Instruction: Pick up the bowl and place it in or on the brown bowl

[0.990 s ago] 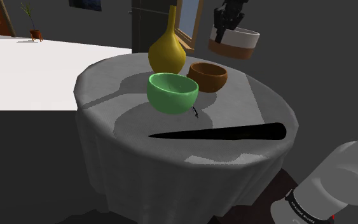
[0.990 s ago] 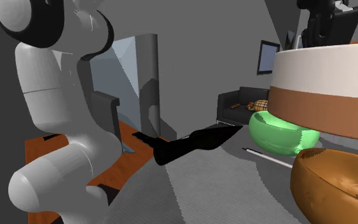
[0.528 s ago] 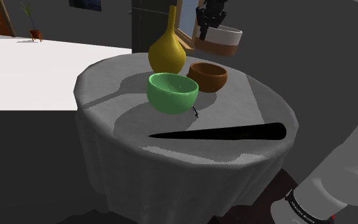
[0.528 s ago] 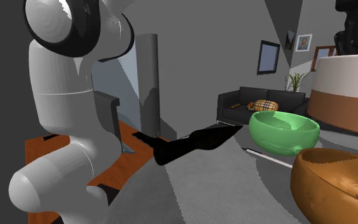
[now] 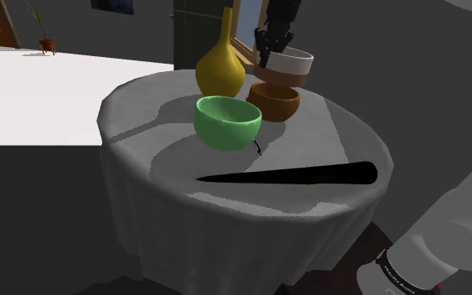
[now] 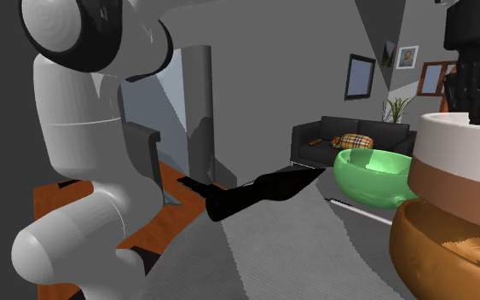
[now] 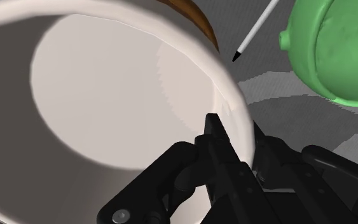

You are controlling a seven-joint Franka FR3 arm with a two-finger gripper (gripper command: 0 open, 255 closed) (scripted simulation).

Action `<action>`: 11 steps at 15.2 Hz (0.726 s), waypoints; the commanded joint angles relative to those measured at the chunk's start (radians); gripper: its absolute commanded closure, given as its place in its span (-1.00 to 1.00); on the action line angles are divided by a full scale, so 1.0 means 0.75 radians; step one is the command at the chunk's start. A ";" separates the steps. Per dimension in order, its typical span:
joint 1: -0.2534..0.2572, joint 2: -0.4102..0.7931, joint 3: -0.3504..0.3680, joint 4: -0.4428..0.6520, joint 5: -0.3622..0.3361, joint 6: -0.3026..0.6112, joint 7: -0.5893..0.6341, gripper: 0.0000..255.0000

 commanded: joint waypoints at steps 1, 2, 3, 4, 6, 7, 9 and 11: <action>-0.001 -0.019 -0.002 -0.061 0.005 0.045 0.000 1.00; -0.002 -0.026 -0.002 -0.087 0.008 0.065 -0.001 1.00; -0.003 -0.032 -0.003 -0.113 0.010 0.084 -0.001 1.00; -0.003 -0.039 -0.004 -0.139 0.011 0.104 -0.002 1.00; -0.004 -0.047 -0.005 -0.173 0.014 0.131 -0.002 1.00; -0.004 -0.046 -0.005 -0.173 0.014 0.131 -0.002 1.00; -0.004 -0.046 -0.005 -0.173 0.014 0.131 -0.002 1.00; -0.004 -0.046 -0.005 -0.173 0.014 0.131 -0.002 1.00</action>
